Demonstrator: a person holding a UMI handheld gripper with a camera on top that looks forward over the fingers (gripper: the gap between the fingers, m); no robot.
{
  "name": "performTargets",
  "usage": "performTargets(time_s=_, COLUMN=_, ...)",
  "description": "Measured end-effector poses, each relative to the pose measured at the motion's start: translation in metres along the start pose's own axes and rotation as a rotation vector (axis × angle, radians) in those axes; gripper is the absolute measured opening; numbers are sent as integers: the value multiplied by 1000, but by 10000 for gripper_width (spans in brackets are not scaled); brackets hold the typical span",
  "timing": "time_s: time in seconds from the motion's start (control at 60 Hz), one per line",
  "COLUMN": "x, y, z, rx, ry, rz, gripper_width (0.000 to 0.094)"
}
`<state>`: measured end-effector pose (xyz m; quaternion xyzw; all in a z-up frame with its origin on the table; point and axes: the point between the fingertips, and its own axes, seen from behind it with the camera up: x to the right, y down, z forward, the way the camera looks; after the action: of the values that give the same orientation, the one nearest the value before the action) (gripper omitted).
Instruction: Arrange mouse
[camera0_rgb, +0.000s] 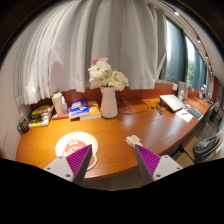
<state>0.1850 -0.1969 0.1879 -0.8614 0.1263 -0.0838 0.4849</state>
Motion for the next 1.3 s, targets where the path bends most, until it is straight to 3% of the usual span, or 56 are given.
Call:
performTargets(time_s=0.117, x=22, y=62, z=37, rx=-60, ry=-31, rz=-12, gripper_width=851)
performTargets(time_s=0.333, x=92, y=112, z=86, rx=-163, ry=-18, rz=-42, gripper_width=845)
performTargets(time_s=0.5, x=121, y=121, z=137, rx=-227, ry=-61, rz=-27, gripper_width=833)
performTargets(time_s=0.817, x=109, y=91, z=227, rx=-227, ry=-163, rz=-87, gripper_width=821)
performTargets(time_s=0.967, x=99, y=88, z=245, rx=-241, ry=-214, rz=-104, gripper_width=699)
performTargets(time_s=1.05, x=99, y=86, z=252, rx=-223, ry=-213, rz=-134, gripper_width=529)
performTargets(time_s=1.3, x=100, y=87, z=253, rx=-270, ry=-209, rz=-156, gripper_width=381)
